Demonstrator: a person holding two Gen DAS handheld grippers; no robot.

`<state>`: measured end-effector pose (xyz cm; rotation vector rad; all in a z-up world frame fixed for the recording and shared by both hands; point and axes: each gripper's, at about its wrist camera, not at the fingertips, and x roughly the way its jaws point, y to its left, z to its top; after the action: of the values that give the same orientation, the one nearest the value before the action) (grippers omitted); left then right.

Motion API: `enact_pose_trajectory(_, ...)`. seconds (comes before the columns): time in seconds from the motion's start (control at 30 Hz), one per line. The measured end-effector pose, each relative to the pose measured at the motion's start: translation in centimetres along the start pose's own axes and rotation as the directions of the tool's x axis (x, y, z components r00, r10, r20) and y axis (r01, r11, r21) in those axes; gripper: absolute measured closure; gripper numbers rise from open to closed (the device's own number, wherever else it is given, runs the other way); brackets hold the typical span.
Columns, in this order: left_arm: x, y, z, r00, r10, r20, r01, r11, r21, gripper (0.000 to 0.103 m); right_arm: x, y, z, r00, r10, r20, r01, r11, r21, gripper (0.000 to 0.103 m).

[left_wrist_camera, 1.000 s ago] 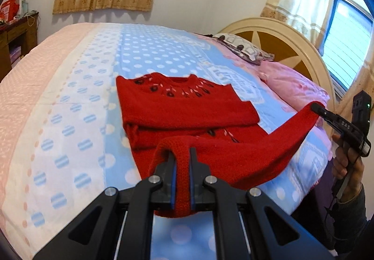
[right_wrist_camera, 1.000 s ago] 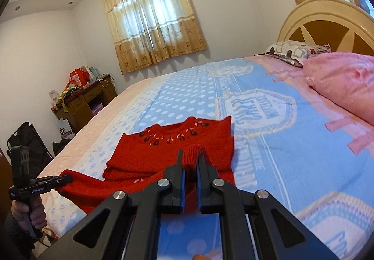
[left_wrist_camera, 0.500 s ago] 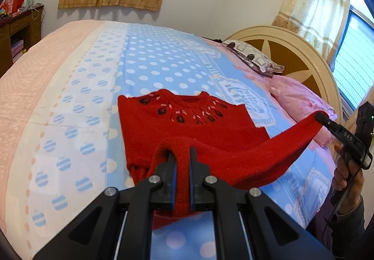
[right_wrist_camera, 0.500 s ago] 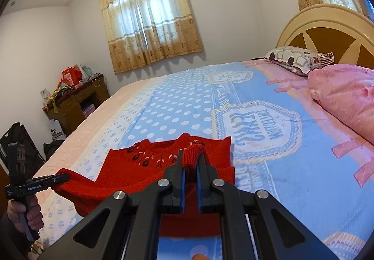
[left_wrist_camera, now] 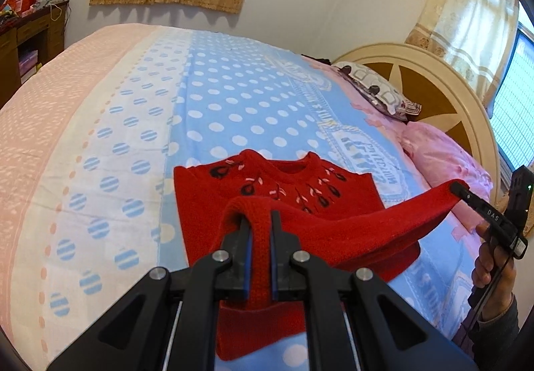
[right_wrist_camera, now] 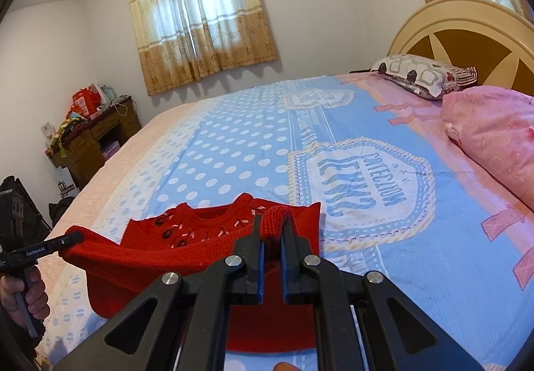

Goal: Fold small clothes
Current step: 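Lift the hem with both tools and fold it toward the collar, then open both tools and release the hem onto the folded sleeves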

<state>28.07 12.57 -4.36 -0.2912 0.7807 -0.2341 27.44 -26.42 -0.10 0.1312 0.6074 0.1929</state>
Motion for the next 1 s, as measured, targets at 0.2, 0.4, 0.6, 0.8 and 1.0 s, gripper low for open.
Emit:
enact_pose_trajectory(0.2,3.1,1.6,1.0,0.999,0.023,-0.043,-0.024,0.999,-0.023,0.095,3.3,-0.2,1.2,0.999,-0.024,-0.03,0.024,1.0,-0.005,0.097)
enact_pose_trajectory(0.4,6.4,2.5,1.5,0.996,0.032,-0.089,-0.035,0.999,-0.035,0.095,7.3,-0.9,1.7,0.995,-0.058,-0.076,0.058,0.998,0.004,0.097)
enact_pose_trajectory(0.6,9.7,3.8,1.9,0.991,0.033,-0.127,-0.043,0.996,-0.075,0.095,12.0,-1.9,1.7,0.985,-0.101,-0.137,0.104,0.994,0.018,0.097)
enact_pose_trajectory(0.8,11.5,5.3,2.3,0.991,0.044,-0.123,-0.062,0.987,-0.146,0.088,16.8,-3.0,1.8,0.976,-0.092,-0.195,0.103,0.994,0.046,0.094)
enact_pose_trajectory(1.0,10.5,6.4,2.2,0.994,0.066,-0.088,-0.081,0.979,-0.187,0.065,17.0,-2.6,1.4,0.982,-0.086,-0.165,0.089,0.996,0.008,0.047)
